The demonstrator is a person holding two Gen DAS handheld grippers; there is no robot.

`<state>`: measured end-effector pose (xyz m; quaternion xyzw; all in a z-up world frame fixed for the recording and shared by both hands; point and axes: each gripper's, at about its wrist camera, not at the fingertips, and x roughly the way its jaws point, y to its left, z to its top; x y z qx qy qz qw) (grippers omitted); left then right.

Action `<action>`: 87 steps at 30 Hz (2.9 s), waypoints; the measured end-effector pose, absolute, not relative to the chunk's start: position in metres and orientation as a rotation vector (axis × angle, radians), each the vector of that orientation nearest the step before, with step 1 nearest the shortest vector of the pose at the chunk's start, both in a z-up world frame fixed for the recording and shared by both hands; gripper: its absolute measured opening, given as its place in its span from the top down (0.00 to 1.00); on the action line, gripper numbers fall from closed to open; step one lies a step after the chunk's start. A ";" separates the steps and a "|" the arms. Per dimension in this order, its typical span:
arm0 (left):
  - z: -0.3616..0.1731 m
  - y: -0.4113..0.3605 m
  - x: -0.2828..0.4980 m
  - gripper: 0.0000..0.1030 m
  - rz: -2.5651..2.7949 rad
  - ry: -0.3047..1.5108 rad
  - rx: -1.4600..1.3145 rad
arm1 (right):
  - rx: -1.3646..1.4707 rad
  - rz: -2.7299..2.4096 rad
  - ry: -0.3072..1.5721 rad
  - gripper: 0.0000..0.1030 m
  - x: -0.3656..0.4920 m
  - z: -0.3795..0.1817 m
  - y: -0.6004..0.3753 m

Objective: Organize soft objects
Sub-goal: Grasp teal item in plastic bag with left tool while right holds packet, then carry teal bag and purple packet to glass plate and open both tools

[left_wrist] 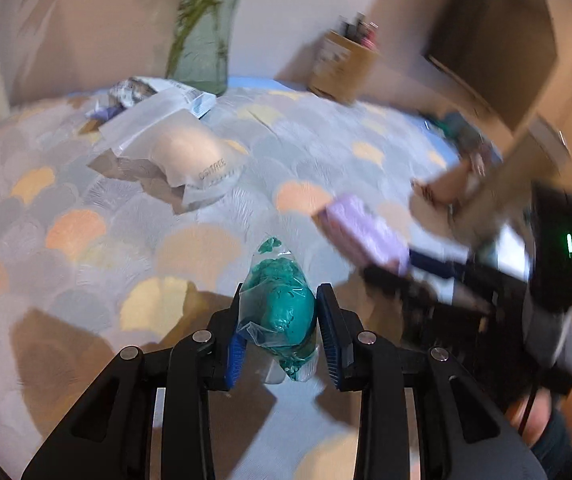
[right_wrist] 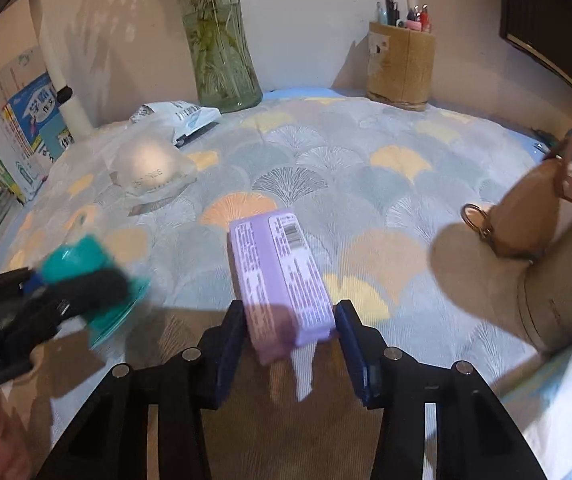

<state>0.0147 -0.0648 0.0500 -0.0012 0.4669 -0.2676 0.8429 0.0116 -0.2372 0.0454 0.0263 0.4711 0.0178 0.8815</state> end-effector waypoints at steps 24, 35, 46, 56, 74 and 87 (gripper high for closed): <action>0.035 0.016 -0.021 0.29 -0.437 1.065 0.100 | -0.045 -0.008 0.979 0.36 0.006 0.039 -0.223; 0.047 0.037 -0.052 0.29 -0.532 1.060 -0.130 | -0.038 0.023 0.981 0.36 0.006 0.039 -0.223; 0.024 0.005 -0.024 0.29 -0.561 1.131 -0.086 | -0.042 0.024 0.979 0.36 0.006 0.040 -0.222; 0.021 -0.013 -0.021 0.29 -0.540 1.039 0.064 | -0.018 0.044 0.970 0.20 0.003 0.043 -0.226; 0.035 -0.015 -0.037 0.66 -0.501 0.917 0.095 | 0.051 0.106 1.004 0.61 0.015 0.044 -0.223; 0.093 -0.053 -0.075 0.66 -0.576 0.782 0.110 | 0.413 0.265 0.897 0.62 -0.058 0.099 -0.258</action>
